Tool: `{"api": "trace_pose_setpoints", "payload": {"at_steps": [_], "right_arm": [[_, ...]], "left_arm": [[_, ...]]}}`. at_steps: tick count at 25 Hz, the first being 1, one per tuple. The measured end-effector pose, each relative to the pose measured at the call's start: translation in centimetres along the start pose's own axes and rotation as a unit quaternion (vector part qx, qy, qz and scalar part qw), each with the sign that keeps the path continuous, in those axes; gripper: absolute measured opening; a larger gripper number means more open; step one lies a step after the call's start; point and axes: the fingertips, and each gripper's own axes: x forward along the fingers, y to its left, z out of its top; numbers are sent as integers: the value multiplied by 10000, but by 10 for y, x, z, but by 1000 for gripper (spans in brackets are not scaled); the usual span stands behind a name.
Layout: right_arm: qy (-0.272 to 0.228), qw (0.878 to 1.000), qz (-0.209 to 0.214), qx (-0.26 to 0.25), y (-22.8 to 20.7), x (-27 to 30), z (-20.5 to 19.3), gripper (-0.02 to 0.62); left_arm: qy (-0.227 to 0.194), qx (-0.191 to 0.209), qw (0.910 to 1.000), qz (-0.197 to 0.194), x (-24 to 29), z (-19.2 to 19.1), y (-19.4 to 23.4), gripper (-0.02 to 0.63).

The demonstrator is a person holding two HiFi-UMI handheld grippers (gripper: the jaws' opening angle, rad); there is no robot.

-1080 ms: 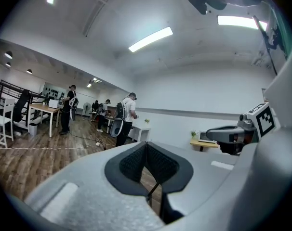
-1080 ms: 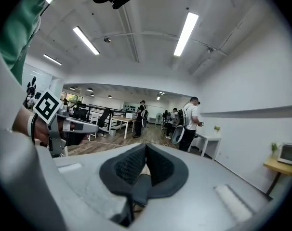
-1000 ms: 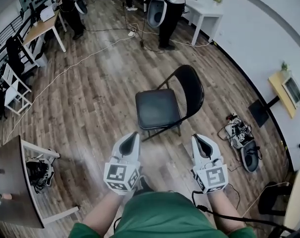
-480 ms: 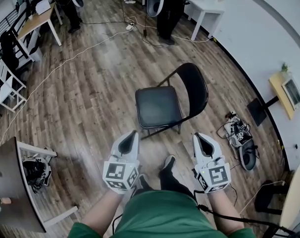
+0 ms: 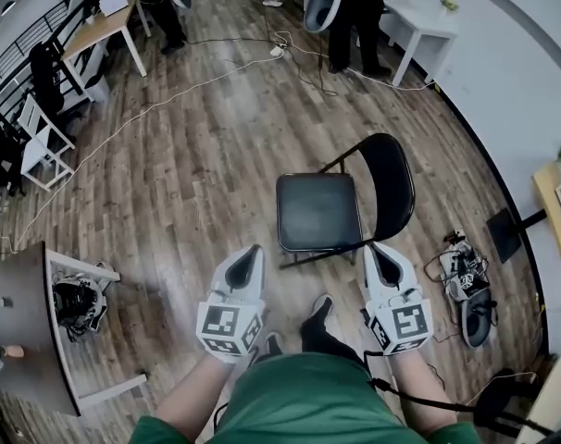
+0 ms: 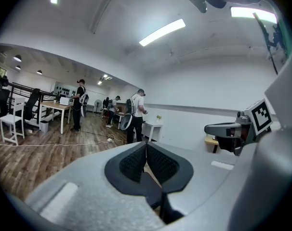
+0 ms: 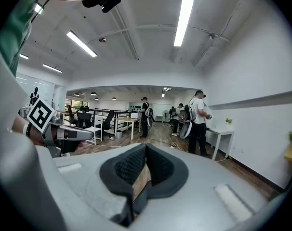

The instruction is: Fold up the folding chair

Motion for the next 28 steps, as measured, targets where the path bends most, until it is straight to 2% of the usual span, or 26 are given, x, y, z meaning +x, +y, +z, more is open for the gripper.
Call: {"api": "trace_pose_setpoints", "payload": {"at_steps": [6,14,22,28], "right_arm": [[82,9997,223,72,-52,44,-12,3],[115,9992,197,337,-138,81,-34,3],[288,9974,159,636,-174,90,-67,3],[469,9961,-111,732,-206,94,-83,3]], "left_arm": [[168,7,9995,255,56,1,-3,12],[405,34,9982,431,127,0,-27,12],[809,72,9952,542,159,-13,-33,12],[1017,56,9940,391,192,-24,-38,12]]}}
